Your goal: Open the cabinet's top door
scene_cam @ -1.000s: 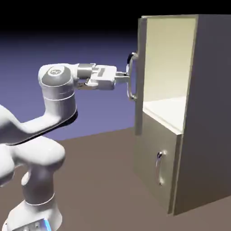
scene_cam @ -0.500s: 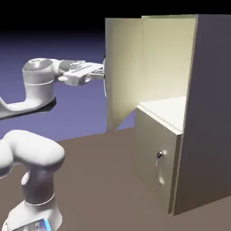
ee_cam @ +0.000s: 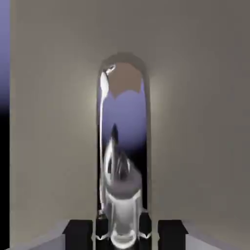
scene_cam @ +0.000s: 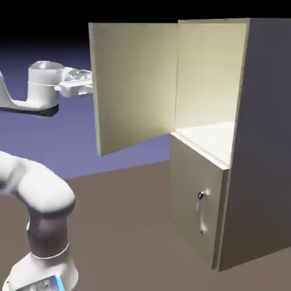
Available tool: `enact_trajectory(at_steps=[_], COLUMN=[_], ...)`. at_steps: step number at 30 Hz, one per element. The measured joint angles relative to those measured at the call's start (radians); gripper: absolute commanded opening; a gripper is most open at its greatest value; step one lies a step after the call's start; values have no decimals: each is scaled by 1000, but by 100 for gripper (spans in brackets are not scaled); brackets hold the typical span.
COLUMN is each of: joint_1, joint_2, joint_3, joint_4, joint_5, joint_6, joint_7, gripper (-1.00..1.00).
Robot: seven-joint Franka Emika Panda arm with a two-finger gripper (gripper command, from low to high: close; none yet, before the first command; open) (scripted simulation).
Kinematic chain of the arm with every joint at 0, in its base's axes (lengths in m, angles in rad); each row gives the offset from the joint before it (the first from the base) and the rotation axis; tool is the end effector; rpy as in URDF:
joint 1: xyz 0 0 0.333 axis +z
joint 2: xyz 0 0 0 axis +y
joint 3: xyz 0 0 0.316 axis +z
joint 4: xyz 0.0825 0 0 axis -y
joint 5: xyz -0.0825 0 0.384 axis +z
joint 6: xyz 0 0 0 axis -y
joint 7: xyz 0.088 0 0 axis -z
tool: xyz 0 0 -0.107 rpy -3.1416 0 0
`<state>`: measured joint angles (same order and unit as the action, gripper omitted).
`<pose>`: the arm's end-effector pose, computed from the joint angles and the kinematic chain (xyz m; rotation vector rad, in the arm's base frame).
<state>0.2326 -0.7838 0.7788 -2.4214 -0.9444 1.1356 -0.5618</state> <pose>0.1866 0.2257 0.5713 1.3650 0.8049 -0.3959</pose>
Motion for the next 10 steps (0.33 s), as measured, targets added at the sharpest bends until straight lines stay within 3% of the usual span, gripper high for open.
enact_trajectory(at_steps=[8,9,10], joint_1=[-289,-311,-312], joint_2=[215,228,228], joint_3=[275,296,296], joint_4=[268,286,286], joint_5=[83,87,86], joint_6=[-253,-270,-269], joint_7=[94,101,100], gripper=[-100,100,100])
